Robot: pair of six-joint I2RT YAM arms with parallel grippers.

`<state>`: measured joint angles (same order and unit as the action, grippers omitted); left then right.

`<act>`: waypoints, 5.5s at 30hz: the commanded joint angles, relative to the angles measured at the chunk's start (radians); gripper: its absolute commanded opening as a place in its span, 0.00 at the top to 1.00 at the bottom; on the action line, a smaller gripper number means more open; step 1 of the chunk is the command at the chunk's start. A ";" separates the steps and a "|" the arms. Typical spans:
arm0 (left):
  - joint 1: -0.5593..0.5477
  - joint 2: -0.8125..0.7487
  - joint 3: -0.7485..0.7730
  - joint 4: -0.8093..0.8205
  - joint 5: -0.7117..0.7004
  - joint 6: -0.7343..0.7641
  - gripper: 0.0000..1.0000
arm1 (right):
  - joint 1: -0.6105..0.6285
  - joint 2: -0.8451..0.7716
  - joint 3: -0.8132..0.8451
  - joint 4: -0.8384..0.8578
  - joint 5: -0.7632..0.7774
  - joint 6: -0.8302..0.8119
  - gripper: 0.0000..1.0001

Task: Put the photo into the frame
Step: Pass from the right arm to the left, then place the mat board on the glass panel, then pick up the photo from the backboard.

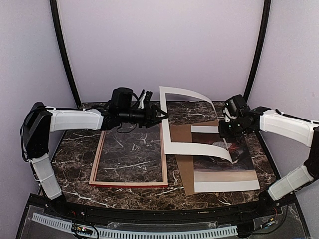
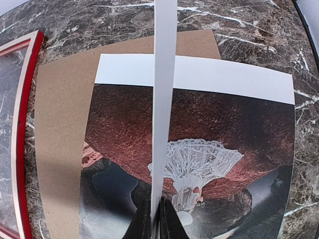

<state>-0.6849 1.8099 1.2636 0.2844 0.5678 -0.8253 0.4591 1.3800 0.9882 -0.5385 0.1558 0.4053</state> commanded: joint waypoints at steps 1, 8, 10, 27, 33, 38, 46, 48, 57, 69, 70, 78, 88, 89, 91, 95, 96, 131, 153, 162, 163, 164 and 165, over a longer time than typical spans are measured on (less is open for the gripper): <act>0.006 -0.049 -0.019 0.068 0.040 -0.019 0.52 | 0.021 0.011 0.013 0.030 0.029 0.009 0.93; 0.007 -0.006 0.000 0.095 0.080 -0.036 0.67 | 0.053 0.021 0.014 0.039 0.049 0.013 0.93; 0.008 -0.007 -0.003 0.097 0.081 -0.038 0.72 | 0.058 0.020 0.009 0.045 0.053 0.016 0.92; 0.159 -0.279 -0.175 -0.245 0.133 0.125 1.00 | 0.166 -0.103 -0.019 0.133 -0.167 0.059 0.38; 0.326 -0.442 -0.279 -0.528 0.151 0.277 1.00 | 0.167 -0.147 -0.043 0.169 -0.189 0.056 0.32; 0.424 -0.474 -0.249 -0.804 0.021 0.461 1.00 | 0.167 -0.079 -0.052 0.178 -0.196 0.040 0.32; 0.461 -0.371 -0.148 -0.970 -0.183 0.583 1.00 | 0.167 -0.033 -0.070 0.234 -0.194 0.017 0.32; 0.467 -0.315 -0.113 -1.000 -0.201 0.605 1.00 | 0.167 -0.019 -0.070 0.237 -0.193 0.007 0.32; 0.488 -0.169 -0.045 -1.039 -0.246 0.631 1.00 | 0.167 0.011 -0.083 0.230 -0.161 -0.026 0.32; 0.490 -0.102 -0.027 -0.976 -0.265 0.607 1.00 | 0.167 0.043 -0.077 0.238 -0.160 -0.023 0.32; 0.491 -0.101 -0.028 -0.963 -0.268 0.604 1.00 | 0.167 0.044 -0.078 0.239 -0.161 -0.023 0.32; 0.501 -0.104 -0.040 -0.906 -0.256 0.568 1.00 | 0.167 0.061 -0.085 0.242 -0.160 -0.018 0.32; 0.510 -0.103 -0.086 -0.847 -0.214 0.543 1.00 | 0.166 0.087 -0.086 0.248 -0.160 -0.011 0.32; 0.510 -0.099 -0.092 -0.842 -0.211 0.544 1.00 | 0.166 0.087 -0.087 0.247 -0.161 -0.011 0.32; 0.510 -0.092 -0.098 -0.840 -0.202 0.545 1.00 | 0.167 0.089 -0.085 0.244 -0.161 -0.012 0.32; 0.510 -0.096 -0.112 -0.835 -0.199 0.543 0.98 | 0.166 0.086 -0.083 0.238 -0.160 -0.011 0.32; 0.510 -0.098 -0.114 -0.834 -0.199 0.541 0.98 | 0.166 0.086 -0.083 0.238 -0.161 -0.011 0.32; 0.504 -0.225 -0.106 -0.883 -0.401 0.575 0.24 | 0.069 0.067 -0.112 0.150 -0.042 0.032 0.30; -0.093 -0.112 0.082 -0.556 -0.319 0.412 0.01 | -0.545 -0.051 -0.386 0.272 -0.112 0.033 0.16; -0.249 0.227 0.318 -0.490 -0.213 0.387 0.02 | -0.635 -0.020 -0.420 0.341 -0.248 0.031 0.19; -0.265 0.250 0.355 -0.488 -0.205 0.381 0.03 | -0.640 -0.015 -0.420 0.340 -0.266 0.028 0.20; -0.271 0.290 0.370 -0.487 -0.199 0.378 0.03 | -0.645 -0.012 -0.421 0.338 -0.280 0.028 0.20; -0.282 0.325 0.398 -0.485 -0.196 0.373 0.03 | -0.648 -0.012 -0.422 0.340 -0.293 0.026 0.20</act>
<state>-0.9329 2.0541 1.5745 -0.2310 0.3157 -0.4274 -0.1715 1.3537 0.5732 -0.2462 -0.0502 0.4301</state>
